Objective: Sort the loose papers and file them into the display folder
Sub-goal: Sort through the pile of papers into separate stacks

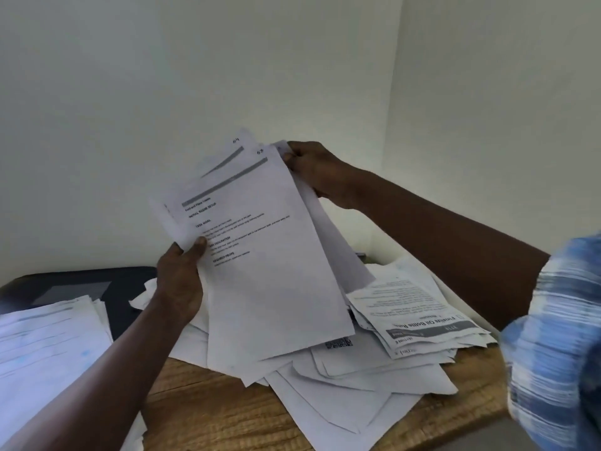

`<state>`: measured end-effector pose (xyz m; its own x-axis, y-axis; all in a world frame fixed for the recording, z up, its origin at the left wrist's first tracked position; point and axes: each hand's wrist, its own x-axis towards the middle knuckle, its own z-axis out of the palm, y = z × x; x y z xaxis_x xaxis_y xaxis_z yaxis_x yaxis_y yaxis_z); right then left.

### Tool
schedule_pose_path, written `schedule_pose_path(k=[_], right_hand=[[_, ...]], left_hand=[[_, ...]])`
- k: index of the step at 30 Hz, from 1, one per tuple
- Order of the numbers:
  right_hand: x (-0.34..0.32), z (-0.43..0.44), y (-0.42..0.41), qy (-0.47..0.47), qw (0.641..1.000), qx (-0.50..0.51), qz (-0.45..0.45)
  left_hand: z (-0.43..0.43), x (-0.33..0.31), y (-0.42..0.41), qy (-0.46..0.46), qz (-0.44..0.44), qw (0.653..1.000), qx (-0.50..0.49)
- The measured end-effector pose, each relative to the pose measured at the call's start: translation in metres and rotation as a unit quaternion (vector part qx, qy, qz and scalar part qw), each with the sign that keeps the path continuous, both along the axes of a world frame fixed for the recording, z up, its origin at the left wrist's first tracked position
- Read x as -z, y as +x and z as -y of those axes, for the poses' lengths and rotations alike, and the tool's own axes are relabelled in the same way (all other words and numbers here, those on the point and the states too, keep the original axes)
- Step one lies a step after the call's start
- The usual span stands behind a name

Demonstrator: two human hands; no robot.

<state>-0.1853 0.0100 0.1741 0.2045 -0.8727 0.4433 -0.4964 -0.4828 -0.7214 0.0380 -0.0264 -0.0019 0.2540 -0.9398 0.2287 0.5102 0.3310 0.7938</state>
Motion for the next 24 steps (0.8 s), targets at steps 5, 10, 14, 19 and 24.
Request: schedule_pose_path(k=[5, 10, 14, 19, 24], right_hand=[[0.018, -0.003, 0.002, -0.015, 0.996, 0.032, 0.083], [0.042, -0.024, -0.019, 0.020, 0.992, 0.025, 0.119], [0.086, -0.031, -0.033, 0.026, 0.996, 0.037, 0.078], [0.122, -0.025, -0.031, -0.003, 0.973, 0.062, 0.223], [0.138, -0.023, -0.036, -0.062, 0.943, 0.057, 0.322]], left_hand=[[-0.004, -0.006, -0.003, -0.012, 0.006, 1.000, 0.013], [-0.022, -0.017, -0.015, -0.039, 0.146, 0.960, -0.236], [-0.035, -0.034, -0.015, -0.141, 0.170, 0.925, -0.309], [-0.056, -0.046, -0.023, -0.217, 0.231, 0.910, -0.267], [-0.067, -0.041, -0.033, -0.245, 0.310, 0.889, -0.234]])
